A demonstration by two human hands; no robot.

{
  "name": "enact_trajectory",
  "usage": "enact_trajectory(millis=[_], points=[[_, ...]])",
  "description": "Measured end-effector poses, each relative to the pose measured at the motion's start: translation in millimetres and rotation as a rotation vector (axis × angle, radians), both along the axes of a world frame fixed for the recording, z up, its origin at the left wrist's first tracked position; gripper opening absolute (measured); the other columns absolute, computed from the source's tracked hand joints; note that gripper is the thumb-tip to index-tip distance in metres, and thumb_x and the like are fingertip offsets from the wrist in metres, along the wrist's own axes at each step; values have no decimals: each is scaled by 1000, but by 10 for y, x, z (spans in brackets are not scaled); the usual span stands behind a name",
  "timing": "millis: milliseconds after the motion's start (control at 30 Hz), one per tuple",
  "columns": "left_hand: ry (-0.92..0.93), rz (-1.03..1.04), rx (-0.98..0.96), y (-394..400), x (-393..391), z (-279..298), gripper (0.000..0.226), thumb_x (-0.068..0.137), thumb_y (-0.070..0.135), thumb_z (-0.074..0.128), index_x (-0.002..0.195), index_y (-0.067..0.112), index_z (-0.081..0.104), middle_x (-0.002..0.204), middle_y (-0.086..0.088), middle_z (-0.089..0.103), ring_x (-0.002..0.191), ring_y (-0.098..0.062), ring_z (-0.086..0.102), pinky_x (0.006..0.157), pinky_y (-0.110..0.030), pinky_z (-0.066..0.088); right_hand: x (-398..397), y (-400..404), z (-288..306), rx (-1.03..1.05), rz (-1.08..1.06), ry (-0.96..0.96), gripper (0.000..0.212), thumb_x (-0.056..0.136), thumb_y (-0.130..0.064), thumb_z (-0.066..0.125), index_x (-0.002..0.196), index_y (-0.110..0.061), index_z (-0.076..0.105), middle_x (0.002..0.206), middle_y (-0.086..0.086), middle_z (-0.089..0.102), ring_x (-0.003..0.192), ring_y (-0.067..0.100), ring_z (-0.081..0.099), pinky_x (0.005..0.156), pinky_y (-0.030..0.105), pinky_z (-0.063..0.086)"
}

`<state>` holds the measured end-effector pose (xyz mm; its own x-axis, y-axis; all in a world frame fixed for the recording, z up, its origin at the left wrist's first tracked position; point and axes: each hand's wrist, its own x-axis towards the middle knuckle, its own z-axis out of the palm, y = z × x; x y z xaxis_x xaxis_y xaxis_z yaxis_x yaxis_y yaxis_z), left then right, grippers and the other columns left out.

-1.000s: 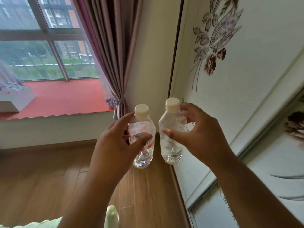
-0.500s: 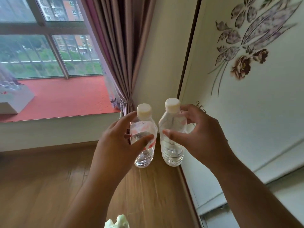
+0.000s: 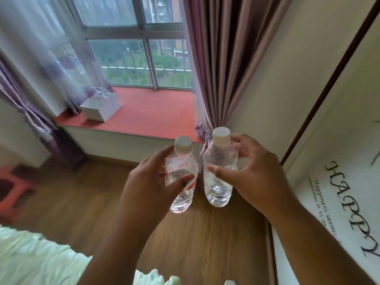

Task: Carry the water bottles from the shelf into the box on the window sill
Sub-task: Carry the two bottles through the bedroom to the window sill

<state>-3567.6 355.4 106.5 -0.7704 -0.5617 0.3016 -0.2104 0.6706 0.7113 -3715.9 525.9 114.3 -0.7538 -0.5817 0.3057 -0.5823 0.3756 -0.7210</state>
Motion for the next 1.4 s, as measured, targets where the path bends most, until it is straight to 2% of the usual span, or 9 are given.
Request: enact_trajectory(millis=[67, 200, 367, 633, 800, 1000, 1100, 1200, 1400], points=[[4, 59, -8, -63, -118, 33, 72, 72, 53, 80, 137, 44, 51, 119, 19, 63, 93, 7, 64, 80, -22, 58, -218, -139, 19, -10, 52, 1, 74, 66, -57, 85, 131, -44, 51, 118, -25, 63, 92, -11, 59, 70, 1, 40], [28, 171, -24, -125, -330, 53, 72, 72, 55, 79, 137, 41, 52, 121, 18, 64, 94, 6, 64, 79, -21, 57, -585, -381, 8, -30, 152, 13, 72, 66, -59, 84, 128, -48, 49, 123, -22, 64, 100, 1, 65, 82, 20, 54], [53, 299, -11, -120, -487, 8, 71, 73, 49, 84, 137, 40, 54, 117, 22, 64, 95, 13, 62, 74, -2, 47, -898, -598, -20, -35, 287, 10, 69, 66, -61, 82, 126, -51, 50, 106, -37, 57, 96, -5, 61, 80, 16, 52], [58, 373, -4, -238, -679, -101, 72, 73, 47, 83, 138, 37, 54, 117, 28, 59, 99, 17, 59, 75, -1, 47, -1181, -963, -65, -37, 403, -3, 68, 65, -59, 84, 125, -51, 51, 102, -41, 54, 96, -6, 61, 79, 24, 56], [65, 341, 3, -497, -919, -154, 70, 74, 48, 82, 137, 42, 52, 117, 29, 59, 99, 15, 60, 75, -2, 47, -1393, -1153, -73, -31, 378, -18, 68, 65, -58, 84, 125, -49, 52, 108, -34, 60, 98, -3, 62, 81, 31, 58], [105, 231, 43, -1021, -1415, -176, 68, 74, 48, 83, 135, 45, 54, 113, 26, 63, 96, 9, 62, 76, -15, 53, -1732, -1448, -6, -13, 263, 3, 74, 64, -55, 87, 128, -48, 51, 118, -30, 62, 99, -7, 62, 83, 24, 57], [124, 151, 52, -1360, -1694, -174, 67, 74, 47, 83, 133, 53, 51, 106, 36, 58, 96, 12, 61, 74, -12, 52, -1892, -1659, 62, -8, 187, 24, 74, 64, -52, 87, 130, -43, 54, 124, -21, 65, 105, -3, 63, 84, 22, 55], [145, 85, 72, -1738, -1911, -130, 67, 73, 47, 83, 127, 61, 47, 105, 40, 57, 99, 11, 61, 79, -19, 54, -2015, -1945, 116, -16, 116, 33, 74, 65, -48, 89, 131, -40, 55, 123, -20, 66, 105, -1, 64, 86, 26, 57], [138, 4, 98, -2548, -2087, -139, 70, 74, 47, 83, 136, 47, 53, 118, 29, 62, 104, 10, 60, 84, -18, 53, -2110, -2644, 100, -32, 72, -16, 73, 66, -50, 88, 130, -41, 54, 123, -19, 67, 107, 3, 66, 86, 37, 59]])
